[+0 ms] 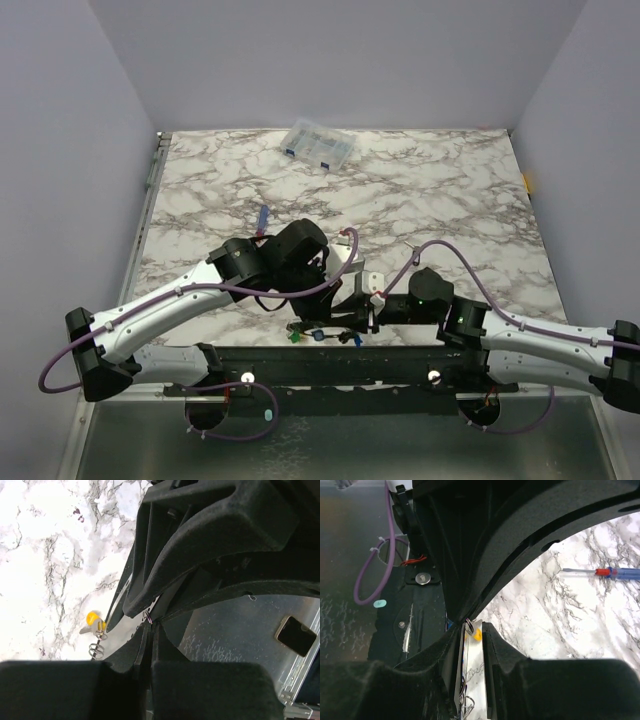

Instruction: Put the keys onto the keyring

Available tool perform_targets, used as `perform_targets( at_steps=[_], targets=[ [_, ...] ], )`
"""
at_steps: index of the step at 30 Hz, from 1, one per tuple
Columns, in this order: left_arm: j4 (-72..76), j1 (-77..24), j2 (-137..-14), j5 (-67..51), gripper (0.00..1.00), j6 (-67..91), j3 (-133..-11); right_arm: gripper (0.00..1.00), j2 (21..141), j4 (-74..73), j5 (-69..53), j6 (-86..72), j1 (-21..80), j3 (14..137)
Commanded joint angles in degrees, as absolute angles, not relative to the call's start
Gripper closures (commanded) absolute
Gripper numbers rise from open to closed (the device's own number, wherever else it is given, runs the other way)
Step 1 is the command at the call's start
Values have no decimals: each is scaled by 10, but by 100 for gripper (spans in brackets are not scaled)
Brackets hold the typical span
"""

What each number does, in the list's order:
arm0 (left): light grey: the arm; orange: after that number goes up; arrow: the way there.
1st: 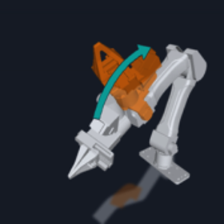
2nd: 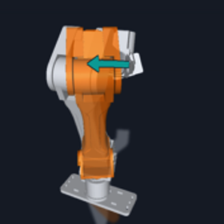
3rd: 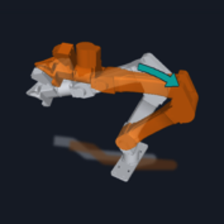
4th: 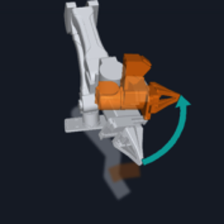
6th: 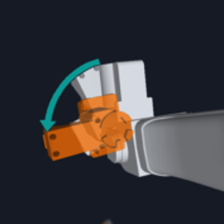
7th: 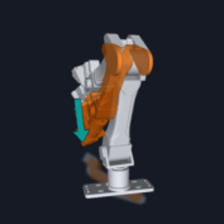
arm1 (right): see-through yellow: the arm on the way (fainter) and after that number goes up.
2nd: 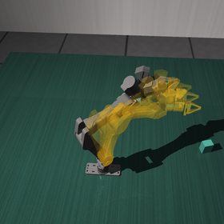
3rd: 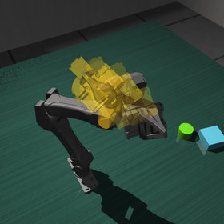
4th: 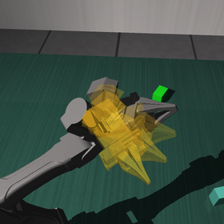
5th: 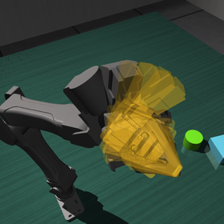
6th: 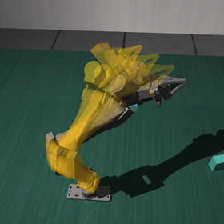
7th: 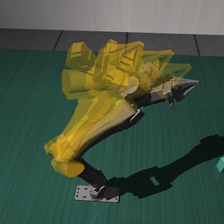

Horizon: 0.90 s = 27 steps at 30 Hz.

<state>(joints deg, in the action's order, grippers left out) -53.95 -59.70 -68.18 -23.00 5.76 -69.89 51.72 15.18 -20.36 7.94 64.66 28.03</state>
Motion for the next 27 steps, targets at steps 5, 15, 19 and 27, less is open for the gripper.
perform_targets(
  at_steps=[5, 15, 19, 27],
  targets=[
    [-538, -602, -663, -256, 100, 48, -694, 73, 551, 169, -257, 69, 645, 301],
    [-534, -604, -666, -261, 100, 51, -691, 71, 566, 188, -256, 63, 645, 300],
    [-531, -606, -669, -265, 100, 52, -690, 70, 574, 201, -257, 62, 645, 300],
    [-530, -606, -672, -267, 100, 52, -693, 95, 583, 194, -262, 67, 645, 300]
  ],
)
